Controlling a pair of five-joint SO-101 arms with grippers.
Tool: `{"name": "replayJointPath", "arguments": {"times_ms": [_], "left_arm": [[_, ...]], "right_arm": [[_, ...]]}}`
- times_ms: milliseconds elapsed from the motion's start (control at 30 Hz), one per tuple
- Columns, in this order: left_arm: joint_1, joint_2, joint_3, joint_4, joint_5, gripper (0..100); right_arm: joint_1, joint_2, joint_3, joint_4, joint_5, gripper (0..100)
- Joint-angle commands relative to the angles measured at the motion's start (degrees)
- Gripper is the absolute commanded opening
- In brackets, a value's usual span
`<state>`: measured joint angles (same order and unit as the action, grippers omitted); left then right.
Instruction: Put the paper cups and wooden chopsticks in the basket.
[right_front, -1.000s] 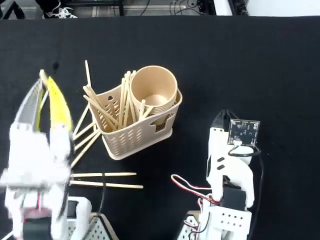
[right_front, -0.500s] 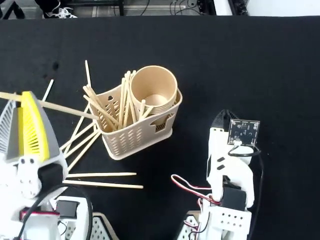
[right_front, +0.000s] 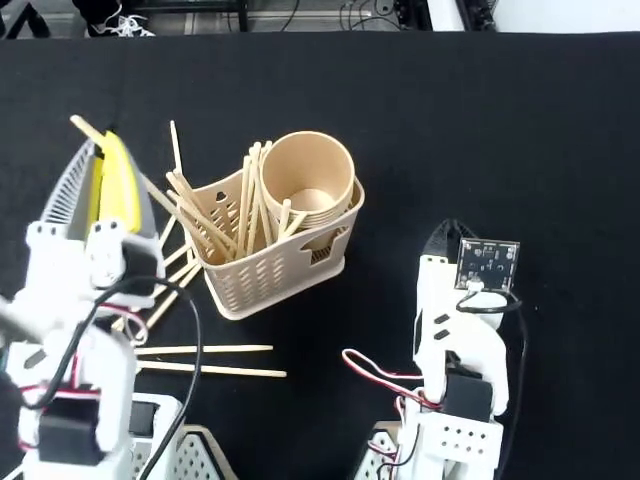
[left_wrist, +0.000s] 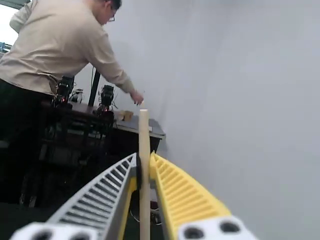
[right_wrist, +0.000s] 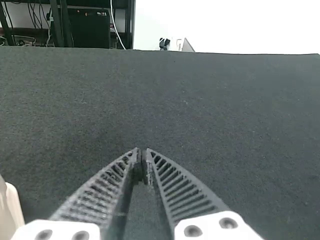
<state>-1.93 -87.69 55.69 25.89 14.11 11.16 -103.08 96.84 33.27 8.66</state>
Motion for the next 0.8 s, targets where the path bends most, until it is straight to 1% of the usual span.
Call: {"name": "replayJointPath", "arguments": {"times_ms": [0,100,167,300,333,433,533,633,700,767], "left_arm": [[0.4,0.5,5.1,-4.0,0.1,3],[0.4,0.5,7.8,-3.8,0.1,3],[0.4,0.5,8.3,-0.4,0.1,4],[0.5,0.5,3.9,15.0,0.4,19],[0.5,0.5,1.9,19.1,0.3,21],[0.5,0.5,-6.7,29.9,-0.9,22],[0.0,1.2,-15.1,38.2,-7.6,22],[-0.2,3.3,-19.6,46.2,-13.5,22],[-2.4,7.3,-21.2,51.5,-16.7,22],[-6.0,13.5,-21.8,55.2,-21.2,22]], "right_arm": [[-0.5,-2.6,-0.5,-0.2,0.4,1.3],[-0.5,-2.6,-0.5,-0.2,0.4,1.3],[-0.5,-2.6,-0.5,-0.2,0.4,1.3],[-0.5,-2.6,-0.5,-0.2,0.5,1.3],[-0.5,-2.6,-0.5,-0.2,0.5,1.3],[-0.5,-2.6,-0.5,-0.3,0.5,1.3],[-0.5,-2.6,-0.5,-0.3,0.5,1.3],[-0.5,-2.6,-0.5,-0.3,0.5,1.3],[-0.5,-2.6,-0.5,-0.3,0.5,1.3],[-0.5,-2.6,-0.5,-0.3,0.5,1.3]]}}
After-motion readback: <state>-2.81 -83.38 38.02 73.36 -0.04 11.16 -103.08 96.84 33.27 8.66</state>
